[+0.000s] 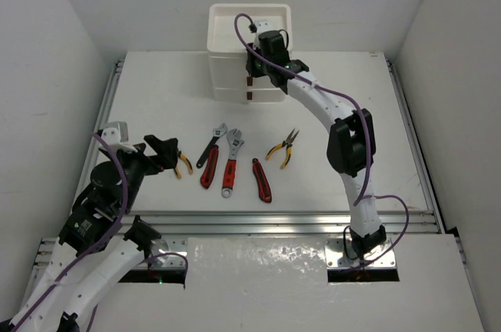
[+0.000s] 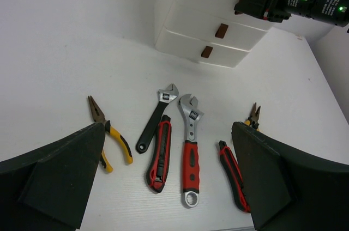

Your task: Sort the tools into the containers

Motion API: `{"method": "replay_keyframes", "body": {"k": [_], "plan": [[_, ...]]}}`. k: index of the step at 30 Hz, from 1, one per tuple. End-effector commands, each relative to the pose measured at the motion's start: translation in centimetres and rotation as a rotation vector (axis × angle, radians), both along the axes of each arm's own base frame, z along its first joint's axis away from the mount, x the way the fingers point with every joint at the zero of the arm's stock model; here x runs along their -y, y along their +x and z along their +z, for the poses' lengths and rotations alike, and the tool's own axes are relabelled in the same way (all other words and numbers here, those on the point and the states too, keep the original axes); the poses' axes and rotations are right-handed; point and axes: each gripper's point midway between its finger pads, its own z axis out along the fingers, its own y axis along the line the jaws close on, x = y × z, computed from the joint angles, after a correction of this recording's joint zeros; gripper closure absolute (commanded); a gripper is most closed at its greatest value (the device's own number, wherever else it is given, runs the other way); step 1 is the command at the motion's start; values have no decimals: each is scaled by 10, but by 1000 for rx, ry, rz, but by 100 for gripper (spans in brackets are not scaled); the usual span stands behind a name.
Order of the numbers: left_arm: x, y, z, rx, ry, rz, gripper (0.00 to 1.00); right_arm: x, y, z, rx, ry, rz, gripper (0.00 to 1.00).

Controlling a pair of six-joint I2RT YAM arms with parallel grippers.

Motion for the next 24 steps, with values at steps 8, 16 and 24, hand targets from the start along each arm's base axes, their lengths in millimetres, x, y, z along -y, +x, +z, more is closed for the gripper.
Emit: {"method": "replay_keyframes", "body": {"k": [8, 16, 24], "plan": [[2, 3, 9, 36, -6, -9, 0, 6, -11, 46, 135, 60, 25, 52], [2, 3, 8, 34, -5, -11, 0, -2, -43, 10, 80, 34, 22, 43], [3, 4, 9, 34, -4, -15, 0, 2, -12, -27, 22, -12, -107, 44]]}}
